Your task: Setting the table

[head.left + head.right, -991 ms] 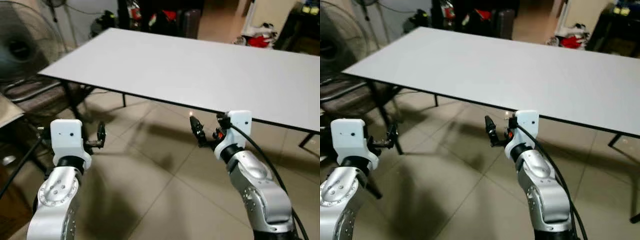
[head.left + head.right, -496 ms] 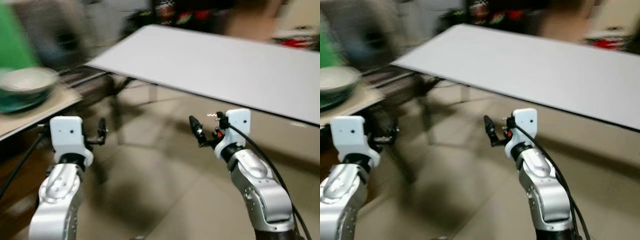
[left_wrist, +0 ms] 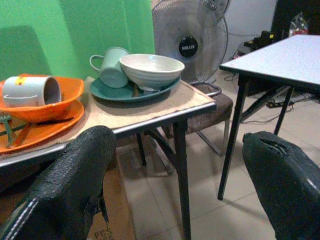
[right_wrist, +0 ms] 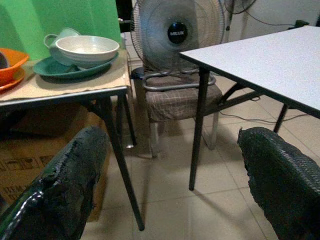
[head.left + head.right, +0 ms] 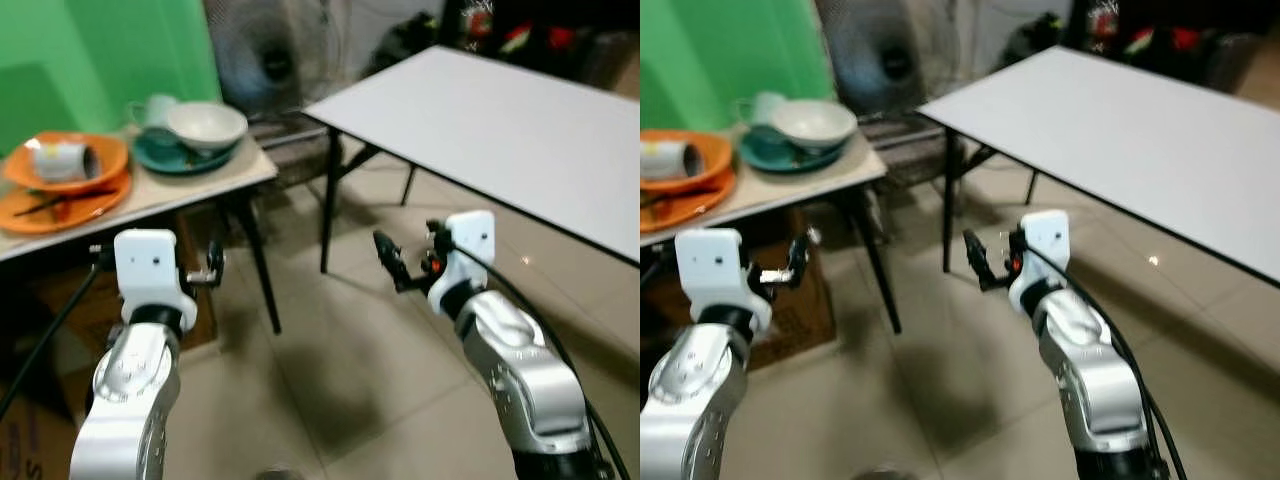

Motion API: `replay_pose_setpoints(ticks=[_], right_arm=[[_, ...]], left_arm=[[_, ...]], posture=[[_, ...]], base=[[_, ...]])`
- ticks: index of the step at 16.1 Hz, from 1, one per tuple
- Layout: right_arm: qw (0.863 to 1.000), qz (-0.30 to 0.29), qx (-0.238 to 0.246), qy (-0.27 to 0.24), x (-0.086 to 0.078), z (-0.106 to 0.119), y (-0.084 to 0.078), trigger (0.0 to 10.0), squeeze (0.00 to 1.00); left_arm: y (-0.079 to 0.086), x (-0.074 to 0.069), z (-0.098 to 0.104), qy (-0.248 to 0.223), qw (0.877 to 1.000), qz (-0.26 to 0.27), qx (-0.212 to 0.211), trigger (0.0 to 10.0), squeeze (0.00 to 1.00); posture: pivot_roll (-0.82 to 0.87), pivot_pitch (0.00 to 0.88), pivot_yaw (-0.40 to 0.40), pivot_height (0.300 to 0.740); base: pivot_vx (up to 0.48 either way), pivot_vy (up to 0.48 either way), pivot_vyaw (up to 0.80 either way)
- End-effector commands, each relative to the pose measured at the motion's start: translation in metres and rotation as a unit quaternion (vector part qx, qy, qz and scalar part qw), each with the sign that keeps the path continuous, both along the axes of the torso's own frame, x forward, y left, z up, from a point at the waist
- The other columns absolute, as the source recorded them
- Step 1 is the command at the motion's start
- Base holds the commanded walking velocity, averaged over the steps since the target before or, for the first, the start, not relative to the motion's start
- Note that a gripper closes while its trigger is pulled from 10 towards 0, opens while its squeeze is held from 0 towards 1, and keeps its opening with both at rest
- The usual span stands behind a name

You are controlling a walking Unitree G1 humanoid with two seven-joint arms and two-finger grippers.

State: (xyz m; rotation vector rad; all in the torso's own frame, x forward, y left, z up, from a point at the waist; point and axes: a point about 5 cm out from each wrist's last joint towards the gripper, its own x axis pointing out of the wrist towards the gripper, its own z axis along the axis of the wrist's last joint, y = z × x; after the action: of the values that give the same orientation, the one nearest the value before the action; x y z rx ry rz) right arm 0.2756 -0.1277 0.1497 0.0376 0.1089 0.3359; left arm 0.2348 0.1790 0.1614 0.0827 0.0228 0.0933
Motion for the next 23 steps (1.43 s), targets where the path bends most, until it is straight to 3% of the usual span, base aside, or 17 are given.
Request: replay_pose_setpoints(ticks=[1,7,10,14,18,23], right_arm=[[1.000,0.004,-0.004,0.000,0.000,0.001,0.002,10.0,0.00],[0.999,-0.007,-0.037,-0.018,0.003,0.002,0.001,10.0,0.00],[1.000,0.001,-0.020,-0.017,0.003,0.004,0.004,10.0,0.00],[0.999,0.011,-0.033,-0.034,0.002,0.006,0.004,10.0,0.00],[0.999,0.013,-0.027,-0.026,0.003,0.004,0.005,10.0,0.00],[0.999,0.038,-0.014,-0.024,-0.005,0.002,0.015,10.0,0.00]], left_arm=[[0.001,0.000,0.002,-0.005,1.000,0.004,0.004,10.0,0.00],[0.004,0.001,0.005,-0.014,1.000,0.005,0.004,10.0,0.00],[0.003,0.000,0.005,-0.015,1.000,0.007,0.002,10.0,0.00],[0.003,-0.003,0.004,-0.015,1.000,0.008,0.000,10.0,0.00],[0.003,-0.007,0.004,-0.013,1.000,0.010,0.001,10.0,0.00],[0.006,-0.013,0.002,-0.004,1.000,0.002,0.009,10.0,0.00]], posture=[[-0.03,0.000,-0.002,0.740],[-0.03,0.000,-0.007,0.740],[-0.02,0.000,-0.014,0.740],[-0.01,0.000,-0.016,0.740],[-0.01,0.000,-0.019,0.740],[0.02,0.000,0.024,0.740]], base=[[0.000,0.000,0.48],[0.129,0.000,0.43],[0.294,0.000,0.00],[0.296,0.000,0.00],[0.307,0.000,0.52],[0.306,0.000,0.00]])
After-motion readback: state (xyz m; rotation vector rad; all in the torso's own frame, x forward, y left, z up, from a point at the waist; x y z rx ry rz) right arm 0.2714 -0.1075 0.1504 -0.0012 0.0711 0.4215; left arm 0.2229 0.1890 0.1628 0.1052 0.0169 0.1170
